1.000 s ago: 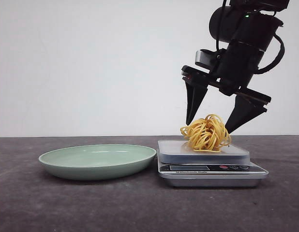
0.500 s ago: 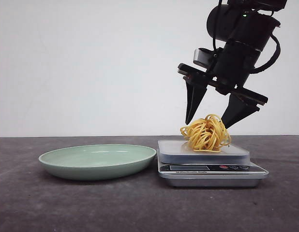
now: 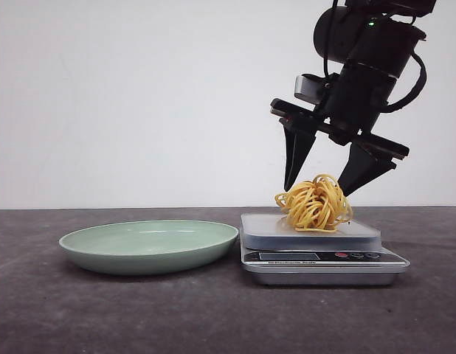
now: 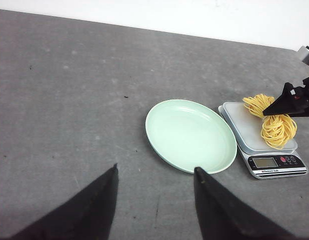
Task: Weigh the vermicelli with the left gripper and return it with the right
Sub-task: 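Close the right gripper on the banded middle of the vermicelli, then lift the vermicelli with the right gripper and carry it over the plate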
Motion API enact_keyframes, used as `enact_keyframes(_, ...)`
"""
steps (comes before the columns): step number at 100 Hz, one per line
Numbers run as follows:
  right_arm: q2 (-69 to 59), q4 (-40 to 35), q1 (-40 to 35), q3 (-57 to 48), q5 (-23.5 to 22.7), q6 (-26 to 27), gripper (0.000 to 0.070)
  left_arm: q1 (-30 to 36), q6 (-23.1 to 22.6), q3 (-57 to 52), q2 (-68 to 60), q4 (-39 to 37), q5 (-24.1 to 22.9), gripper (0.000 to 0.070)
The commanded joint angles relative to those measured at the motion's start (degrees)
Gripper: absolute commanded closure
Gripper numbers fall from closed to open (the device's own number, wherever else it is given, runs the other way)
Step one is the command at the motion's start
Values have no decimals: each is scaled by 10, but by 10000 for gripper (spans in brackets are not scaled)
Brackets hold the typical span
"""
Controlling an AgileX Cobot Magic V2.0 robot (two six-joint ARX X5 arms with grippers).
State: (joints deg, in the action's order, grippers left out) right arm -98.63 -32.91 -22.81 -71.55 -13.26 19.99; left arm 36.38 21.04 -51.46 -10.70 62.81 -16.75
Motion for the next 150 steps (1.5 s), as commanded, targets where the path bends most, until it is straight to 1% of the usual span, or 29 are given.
enact_keyframes(1,-12,3,-3,-13,2,5,285,2,2,-5,-2,-6,-2,429)
enact_keyframes(32,-39,5,-6,-13,1,5,287,2,2,-5,-2,1,-2,429)
enact_keyframes(39,-39,8,-7,-13,5,5,308,2,2,-5,-2,7,-2,429)
enact_keyframes(42,-39,10,-7,-13,8,5,339,2,2,-5,-2,7,-2,429)
enact_keyframes(48,-39,10,-7,-13,14,5,446,2,2,-5,-2,7,-2,429)
enact_keyframes(52,-39,9,-7,-13,13,5,534,2,2,-5,-2,7,-2,429)
enact_keyframes(58,-39,7,-7,-13,13,3,700,2,2,-5,-2,7,-2,429)
enact_keyframes(80,-33,6,-7,-14,13,4,700,2,2,-5,-2,7,-2,429)
enact_keyframes(99,7,6,-16,-29,9,2,700,2,2,-5,-2,6,-2,429)
enact_keyframes(115,37,6,-41,-64,-37,2,700,2,2,-5,-2,7,-2,429)
enact_keyframes(125,38,7,-67,-93,-67,12,700,2,2,-5,-2,6,-2,429)
enact_keyframes(130,37,19,-83,-100,-66,16,700,2,2,-5,-2,6,-2,429)
enact_keyframes(150,28,121,-147,-100,-58,58,700,2,3,-5,-2,6,-2,430)
